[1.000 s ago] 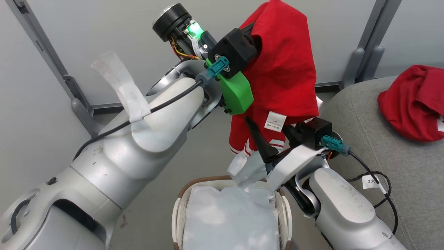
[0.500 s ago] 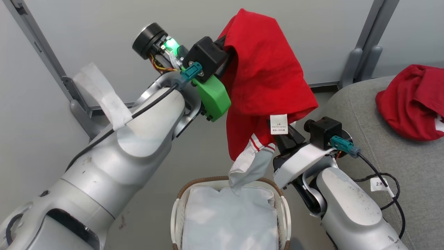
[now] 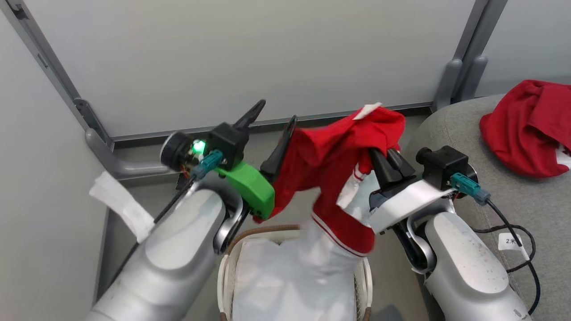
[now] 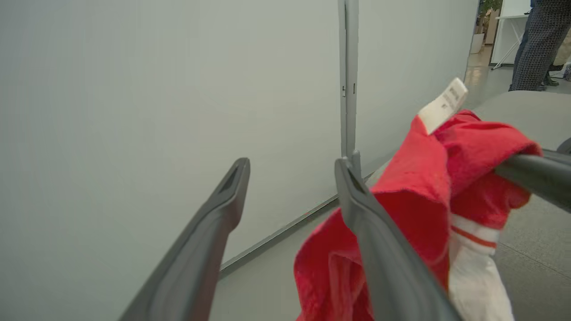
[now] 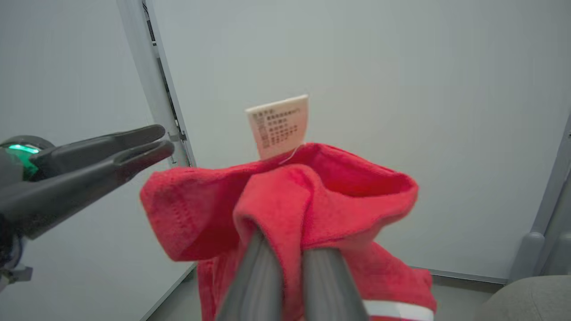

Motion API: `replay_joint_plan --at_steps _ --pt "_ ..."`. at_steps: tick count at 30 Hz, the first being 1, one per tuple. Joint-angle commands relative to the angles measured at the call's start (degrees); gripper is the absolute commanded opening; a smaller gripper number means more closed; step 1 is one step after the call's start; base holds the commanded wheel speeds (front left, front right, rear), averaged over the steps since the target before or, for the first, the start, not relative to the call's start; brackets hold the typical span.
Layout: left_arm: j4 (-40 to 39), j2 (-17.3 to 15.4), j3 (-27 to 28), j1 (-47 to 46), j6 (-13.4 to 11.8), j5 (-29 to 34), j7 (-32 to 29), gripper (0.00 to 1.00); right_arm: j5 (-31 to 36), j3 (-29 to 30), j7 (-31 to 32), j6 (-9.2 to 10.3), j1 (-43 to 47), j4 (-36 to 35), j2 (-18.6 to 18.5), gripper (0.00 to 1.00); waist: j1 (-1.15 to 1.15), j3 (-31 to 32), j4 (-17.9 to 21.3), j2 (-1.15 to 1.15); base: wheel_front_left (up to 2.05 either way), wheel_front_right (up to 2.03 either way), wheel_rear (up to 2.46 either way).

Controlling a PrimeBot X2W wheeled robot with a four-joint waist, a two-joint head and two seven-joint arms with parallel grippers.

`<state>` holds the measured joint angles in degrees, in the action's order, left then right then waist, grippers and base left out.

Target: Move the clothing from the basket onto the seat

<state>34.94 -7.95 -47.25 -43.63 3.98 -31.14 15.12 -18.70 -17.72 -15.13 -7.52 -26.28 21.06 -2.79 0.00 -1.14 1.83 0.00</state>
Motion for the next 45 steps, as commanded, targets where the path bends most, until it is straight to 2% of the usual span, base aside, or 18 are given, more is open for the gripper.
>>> replay_joint_plan --at_steps 1,6,12,23,28,39,45 --pt "-0.78 0.21 1.4 2.84 -0.46 -0.21 0.01 1.0 0.22 0.65 -0.04 0.06 0.84 -0.66 -0.21 0.0 0.0 -0.08 0.13 0.0 0.0 0.0 0.0" --pt "-2.96 1.31 6.19 12.11 -0.95 0.97 0.02 1.0 0.76 2.11 -0.04 0.06 2.12 -1.83 -0.19 0.0 0.0 -0.44 0.59 0.0 0.0 0.0 0.0" --pt "-3.98 2.49 9.04 19.43 0.1 4.27 0.03 1.0 1.92 4.45 -0.04 0.06 3.67 -2.33 -0.2 0.0 0.0 -0.73 0.93 0.0 0.0 0.0 0.0" --pt "-4.12 4.16 11.23 24.07 2.12 8.93 0.03 1.0 3.19 8.34 -0.04 0.06 4.75 -2.79 -0.2 0.0 0.0 -0.84 1.99 0.0 0.0 0.0 0.0" --pt "-4.86 4.54 12.08 24.42 2.57 9.62 0.03 1.0 4.08 10.06 -0.04 0.06 3.93 -3.3 -0.2 0.0 0.0 -1.94 5.35 0.0 0.0 0.0 0.0" --pt "-5.74 4.95 11.79 23.09 3.19 11.44 0.03 1.0 6.24 14.97 -0.04 0.06 3.97 -4.49 -0.19 0.0 0.0 -5.95 16.51 0.0 0.0 0.0 0.0" --pt "-5.94 4.95 10.75 22.28 3.43 11.66 0.04 1.0 6.66 17.34 -0.04 0.06 3.92 -4.97 -0.19 0.0 0.0 -7.68 19.9 0.0 0.0 0.0 0.0"
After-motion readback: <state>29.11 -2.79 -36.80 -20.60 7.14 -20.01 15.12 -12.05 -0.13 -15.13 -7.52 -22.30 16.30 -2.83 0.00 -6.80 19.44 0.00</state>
